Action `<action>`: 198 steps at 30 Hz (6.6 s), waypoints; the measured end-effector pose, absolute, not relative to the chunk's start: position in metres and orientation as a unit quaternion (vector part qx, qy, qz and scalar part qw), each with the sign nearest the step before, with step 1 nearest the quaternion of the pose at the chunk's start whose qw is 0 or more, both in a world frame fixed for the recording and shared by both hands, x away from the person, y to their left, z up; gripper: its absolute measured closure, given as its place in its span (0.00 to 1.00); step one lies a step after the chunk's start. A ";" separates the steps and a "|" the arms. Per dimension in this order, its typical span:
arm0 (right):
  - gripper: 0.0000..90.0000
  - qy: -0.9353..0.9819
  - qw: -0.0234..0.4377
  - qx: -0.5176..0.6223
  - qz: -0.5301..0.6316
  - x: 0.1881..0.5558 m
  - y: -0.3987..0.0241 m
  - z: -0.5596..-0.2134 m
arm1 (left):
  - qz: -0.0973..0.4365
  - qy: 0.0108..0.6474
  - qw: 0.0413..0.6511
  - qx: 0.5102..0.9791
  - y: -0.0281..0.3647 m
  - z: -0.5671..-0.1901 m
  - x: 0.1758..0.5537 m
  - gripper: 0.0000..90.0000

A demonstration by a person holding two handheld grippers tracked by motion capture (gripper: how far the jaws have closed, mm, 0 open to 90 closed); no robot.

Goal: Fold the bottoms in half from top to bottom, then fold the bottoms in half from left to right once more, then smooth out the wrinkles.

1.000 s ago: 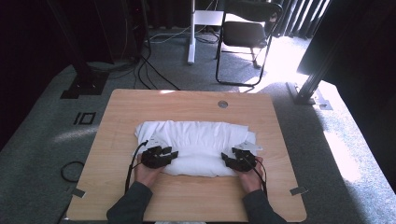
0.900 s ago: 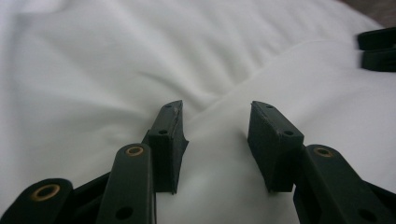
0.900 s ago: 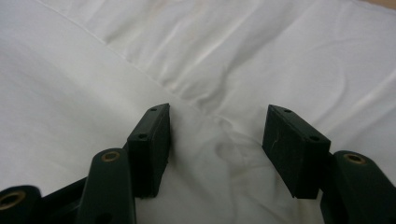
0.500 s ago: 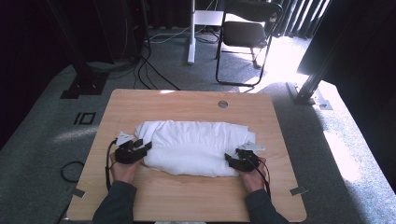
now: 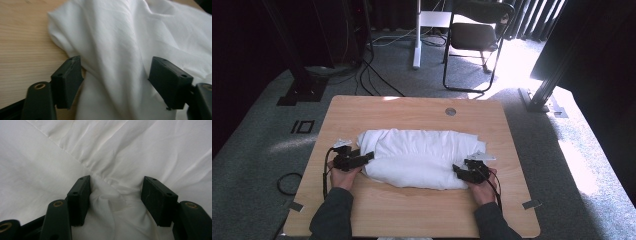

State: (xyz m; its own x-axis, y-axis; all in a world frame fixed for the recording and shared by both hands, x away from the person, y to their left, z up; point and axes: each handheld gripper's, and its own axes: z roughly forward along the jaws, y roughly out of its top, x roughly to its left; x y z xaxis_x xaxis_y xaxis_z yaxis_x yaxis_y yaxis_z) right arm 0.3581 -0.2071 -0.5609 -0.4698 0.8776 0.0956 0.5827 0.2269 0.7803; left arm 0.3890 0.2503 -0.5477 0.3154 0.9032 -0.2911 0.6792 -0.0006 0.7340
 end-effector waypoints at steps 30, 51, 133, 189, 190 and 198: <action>0.45 0.760 0.179 0.478 0.402 0.358 -0.209 -0.562 | 0.141 0.545 0.371 0.739 0.224 -0.548 0.400 0.22; 0.44 0.778 0.217 0.405 0.429 0.352 -0.157 -0.501 | 0.102 0.488 0.431 0.752 0.236 -0.501 0.391 0.90; 0.37 0.751 0.169 0.411 0.488 0.389 -0.156 -0.479 | 0.055 0.297 0.448 0.841 0.057 -0.513 0.383 0.69; 0.65 0.756 0.215 0.412 0.461 0.379 -0.150 -0.463 | 0.151 0.383 0.394 0.822 0.118 -0.521 0.401 0.74; 0.70 0.753 0.220 0.417 0.459 0.381 -0.150 -0.461 | 0.151 0.382 0.394 0.822 0.118 -0.521 0.401 0.74; 0.62 0.759 0.203 0.422 0.452 0.395 -0.135 -0.460 | 0.158 0.382 0.391 0.822 0.116 -0.521 0.400 0.74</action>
State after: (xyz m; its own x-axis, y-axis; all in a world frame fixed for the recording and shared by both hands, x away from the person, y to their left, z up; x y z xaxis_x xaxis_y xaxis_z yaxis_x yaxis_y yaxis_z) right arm 0.3953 -0.1353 -0.4595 -0.5615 0.8243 0.0726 0.4574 0.2360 0.8574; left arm 0.3999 0.1158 -0.5214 0.6586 0.7516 -0.0377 0.5037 -0.4032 0.7640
